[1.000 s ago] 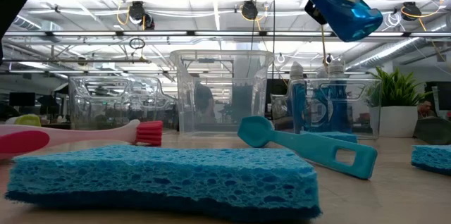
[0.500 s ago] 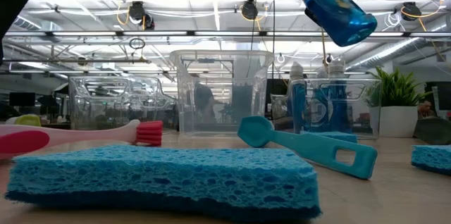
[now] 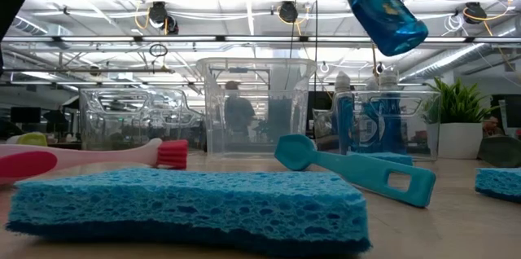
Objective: Pick & Place Kitchen Sink Supplies
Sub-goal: Put the blue dishwashing liquid bottle into the right transparent bin
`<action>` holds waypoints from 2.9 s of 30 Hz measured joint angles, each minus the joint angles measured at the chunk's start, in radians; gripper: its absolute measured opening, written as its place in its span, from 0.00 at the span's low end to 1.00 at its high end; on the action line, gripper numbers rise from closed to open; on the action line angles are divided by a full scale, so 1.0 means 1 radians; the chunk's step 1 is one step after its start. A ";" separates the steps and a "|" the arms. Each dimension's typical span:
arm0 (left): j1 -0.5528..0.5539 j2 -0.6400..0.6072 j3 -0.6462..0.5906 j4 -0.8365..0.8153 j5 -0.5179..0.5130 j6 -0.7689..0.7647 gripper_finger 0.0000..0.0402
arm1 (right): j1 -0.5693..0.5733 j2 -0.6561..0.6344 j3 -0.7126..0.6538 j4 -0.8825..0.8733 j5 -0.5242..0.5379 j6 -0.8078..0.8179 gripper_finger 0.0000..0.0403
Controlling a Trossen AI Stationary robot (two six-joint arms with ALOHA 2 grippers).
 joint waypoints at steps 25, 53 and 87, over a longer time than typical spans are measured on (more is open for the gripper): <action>-0.058 -0.019 -0.002 -0.369 -0.271 -0.064 0.38 | -0.052 -0.185 -0.049 0.113 0.499 -0.128 0.37; -0.090 -0.289 -0.478 -0.015 -0.351 -0.111 0.52 | -0.028 -0.330 -0.538 0.521 0.584 0.018 0.37; -0.122 -0.837 -1.142 0.440 -0.395 -0.229 0.39 | 0.075 -0.273 -0.737 0.709 0.728 0.028 0.38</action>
